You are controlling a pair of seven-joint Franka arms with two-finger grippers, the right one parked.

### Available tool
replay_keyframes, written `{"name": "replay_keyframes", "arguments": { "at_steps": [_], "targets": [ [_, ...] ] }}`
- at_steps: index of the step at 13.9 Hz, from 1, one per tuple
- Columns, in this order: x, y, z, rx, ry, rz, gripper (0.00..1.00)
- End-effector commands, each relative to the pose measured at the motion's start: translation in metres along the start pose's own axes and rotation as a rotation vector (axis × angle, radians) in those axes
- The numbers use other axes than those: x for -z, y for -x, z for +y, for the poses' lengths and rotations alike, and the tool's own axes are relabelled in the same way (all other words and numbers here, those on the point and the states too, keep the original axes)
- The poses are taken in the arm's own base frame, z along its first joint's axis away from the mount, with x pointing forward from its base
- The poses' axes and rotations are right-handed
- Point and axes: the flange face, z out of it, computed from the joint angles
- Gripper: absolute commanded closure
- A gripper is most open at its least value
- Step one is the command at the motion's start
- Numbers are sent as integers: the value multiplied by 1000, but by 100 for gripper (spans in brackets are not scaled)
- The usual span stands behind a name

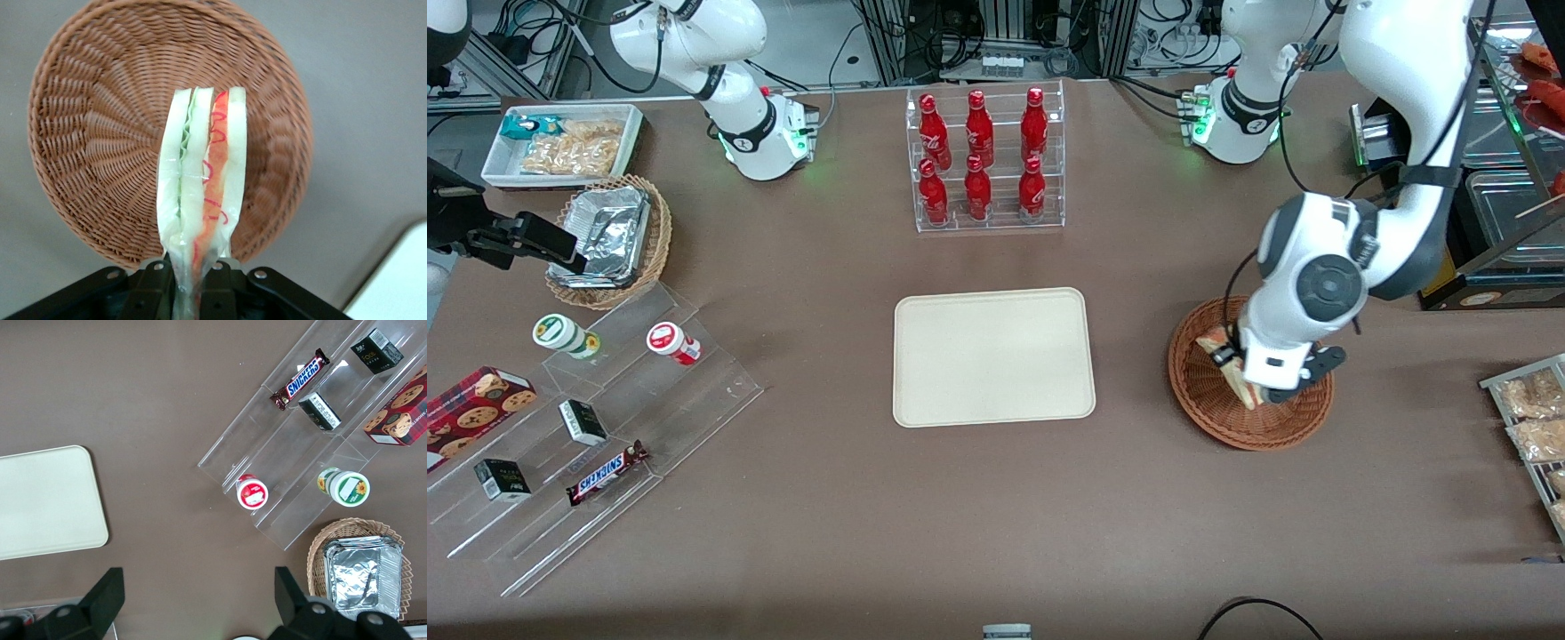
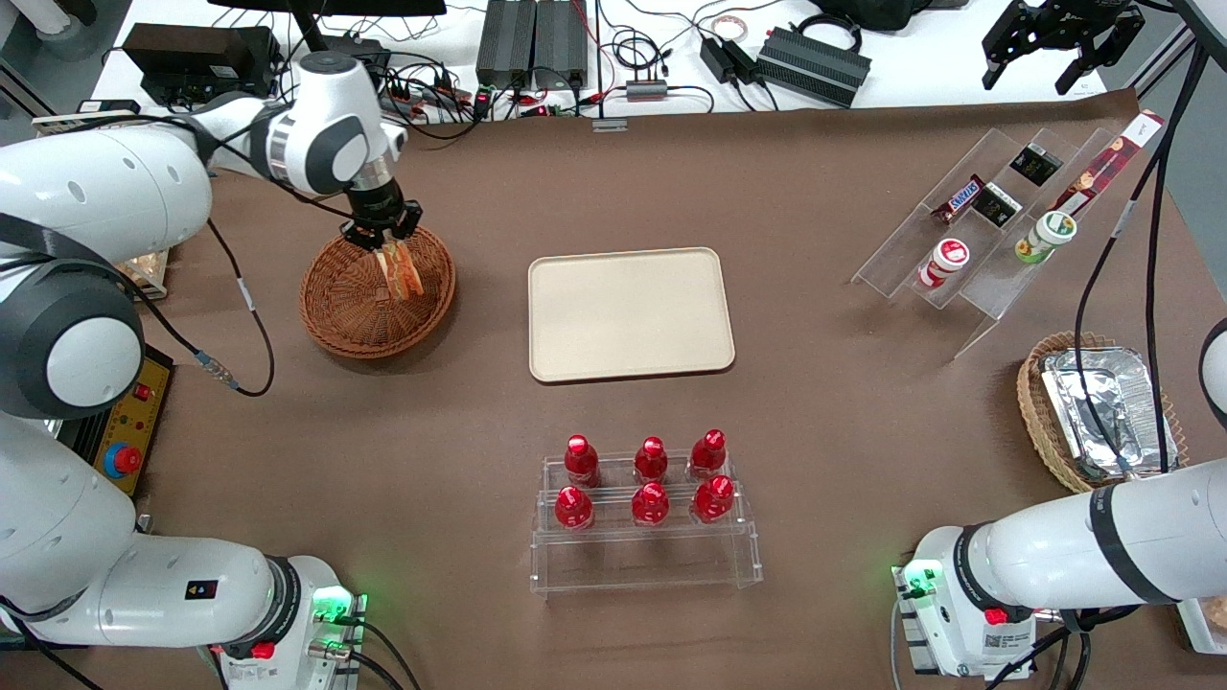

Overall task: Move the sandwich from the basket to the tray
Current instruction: 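Lift the sandwich and carry it over the cream tray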

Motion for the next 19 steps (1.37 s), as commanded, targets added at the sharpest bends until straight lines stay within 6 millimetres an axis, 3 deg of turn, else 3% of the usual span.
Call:
{"name": "replay_keyframes", "arguments": {
  "at_steps": [1, 8, 10, 14, 19],
  "targets": [
    [5, 26, 39, -187, -14, 18, 91],
    [14, 87, 153, -249, 128, -55, 91],
    [26, 124, 195, -315, 161, -50, 91],
    [22, 155, 246, -295, 181, -90, 91],
    [-7, 171, 288, -312, 190, -120, 91]
  ]
}}
